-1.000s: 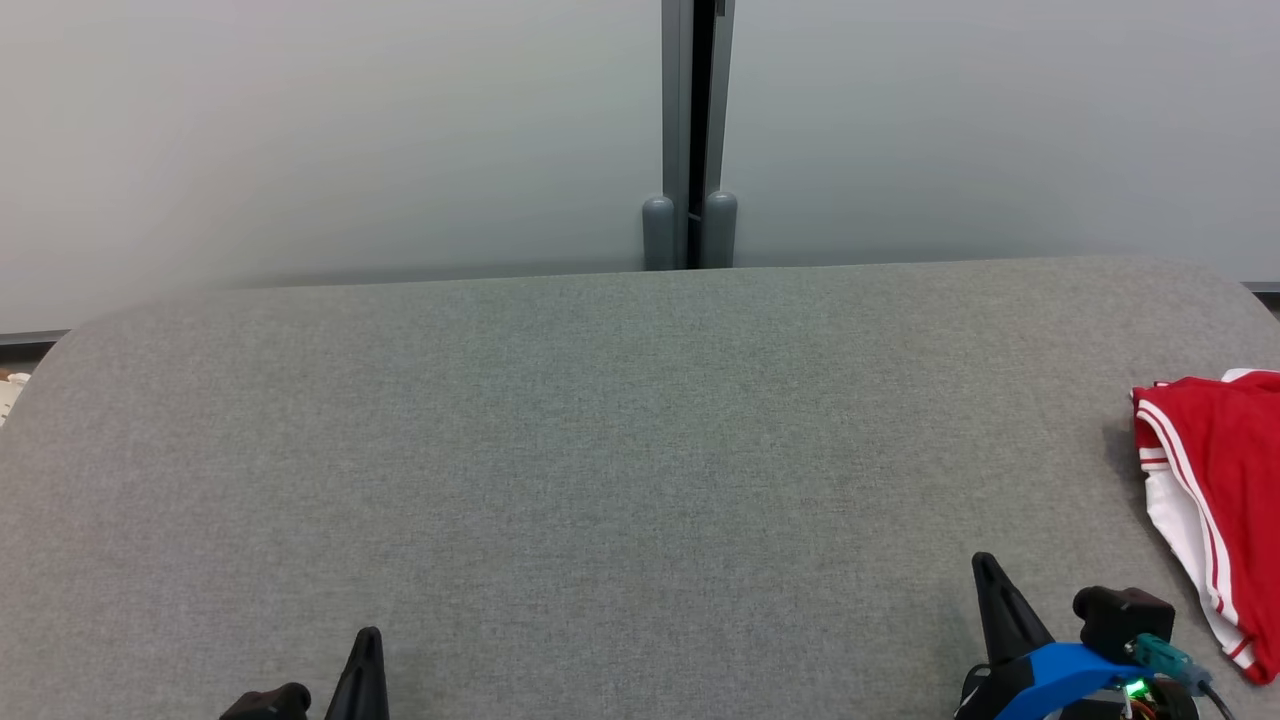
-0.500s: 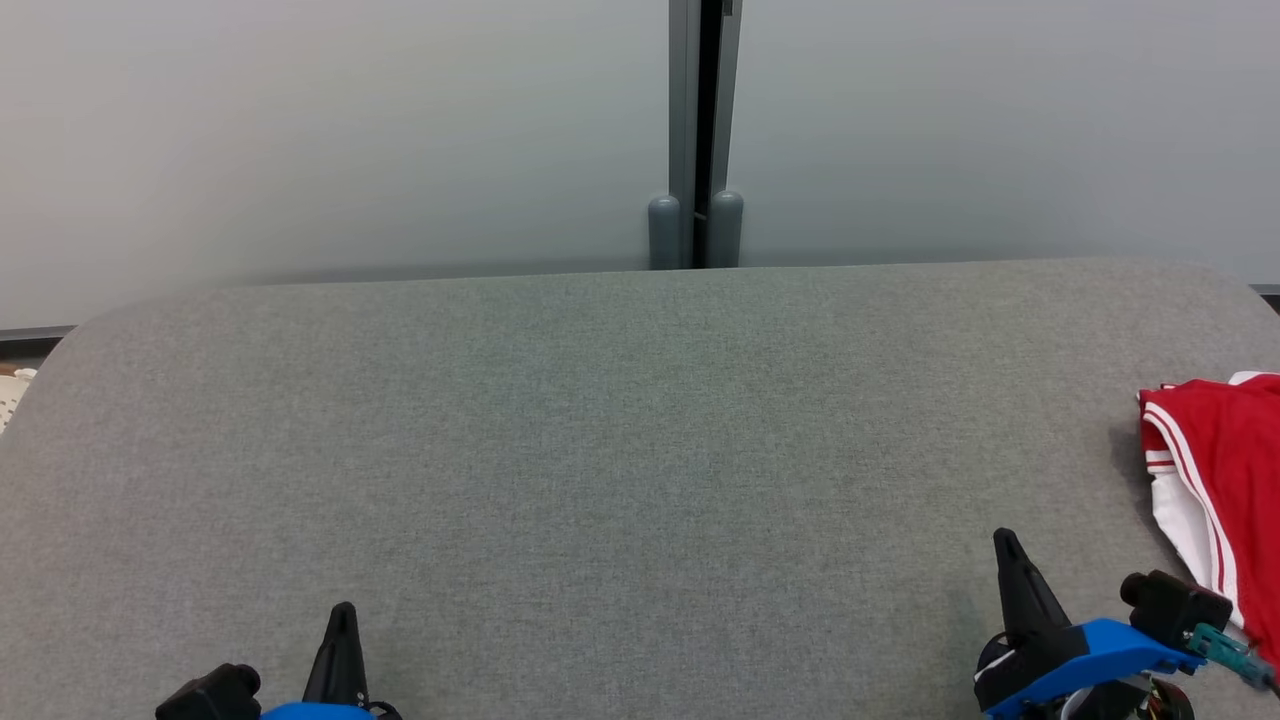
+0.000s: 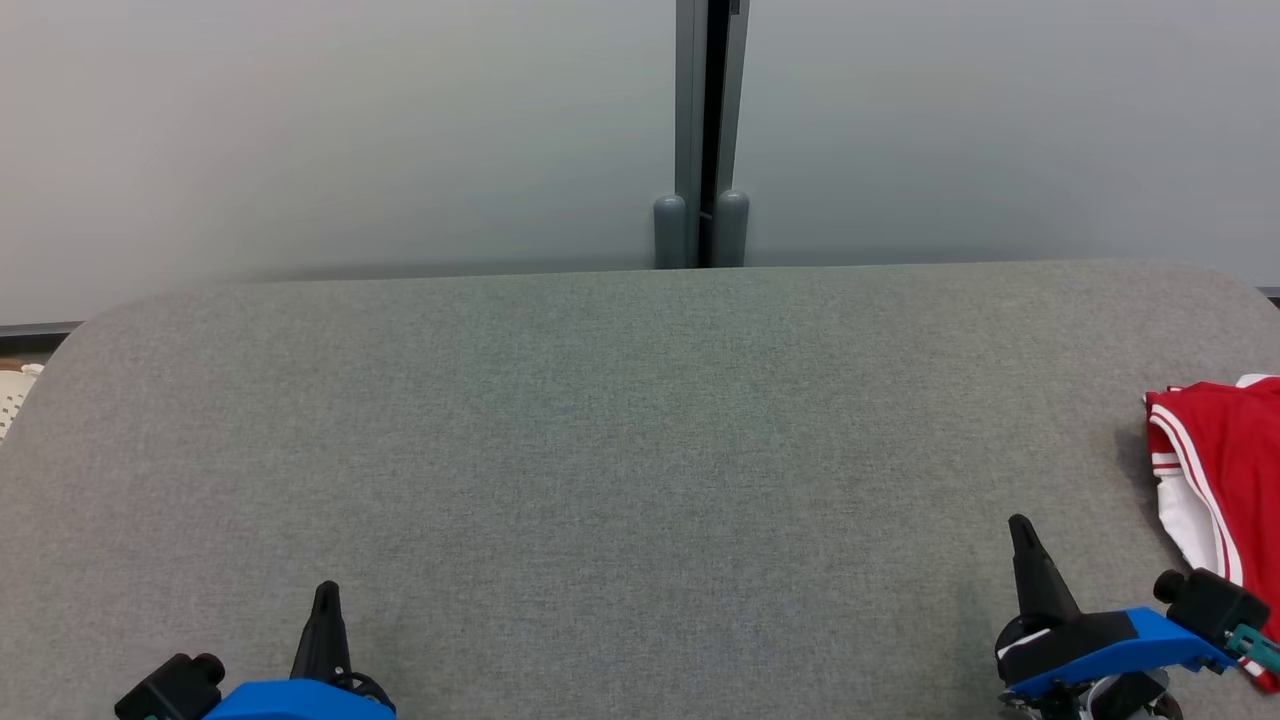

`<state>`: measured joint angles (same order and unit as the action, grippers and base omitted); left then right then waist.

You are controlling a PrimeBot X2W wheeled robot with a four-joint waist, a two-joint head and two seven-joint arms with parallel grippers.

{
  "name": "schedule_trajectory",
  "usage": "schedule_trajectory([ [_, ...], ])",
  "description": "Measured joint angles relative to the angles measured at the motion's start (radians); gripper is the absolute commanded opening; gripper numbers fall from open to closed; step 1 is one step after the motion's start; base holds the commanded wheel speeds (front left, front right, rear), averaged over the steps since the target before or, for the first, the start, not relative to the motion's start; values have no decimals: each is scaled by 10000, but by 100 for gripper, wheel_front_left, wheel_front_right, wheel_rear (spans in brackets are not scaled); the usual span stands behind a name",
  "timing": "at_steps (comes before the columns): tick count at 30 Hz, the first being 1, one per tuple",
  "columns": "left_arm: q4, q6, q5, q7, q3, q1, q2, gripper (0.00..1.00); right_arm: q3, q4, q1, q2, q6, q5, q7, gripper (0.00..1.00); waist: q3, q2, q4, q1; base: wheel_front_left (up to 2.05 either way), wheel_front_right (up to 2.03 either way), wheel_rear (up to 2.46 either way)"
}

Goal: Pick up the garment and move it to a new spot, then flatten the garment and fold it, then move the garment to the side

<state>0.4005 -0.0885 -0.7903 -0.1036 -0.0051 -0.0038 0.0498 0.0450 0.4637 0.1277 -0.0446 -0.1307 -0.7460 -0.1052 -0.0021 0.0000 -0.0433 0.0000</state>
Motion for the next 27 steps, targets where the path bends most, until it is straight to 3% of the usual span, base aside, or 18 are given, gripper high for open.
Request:
schedule_trajectory([
  [27,-589,-150,-3145,848,483,-396,2,0,272,-842,-73,-6,2,-3329,869,0,15,0,129,0,0,0,0],
])
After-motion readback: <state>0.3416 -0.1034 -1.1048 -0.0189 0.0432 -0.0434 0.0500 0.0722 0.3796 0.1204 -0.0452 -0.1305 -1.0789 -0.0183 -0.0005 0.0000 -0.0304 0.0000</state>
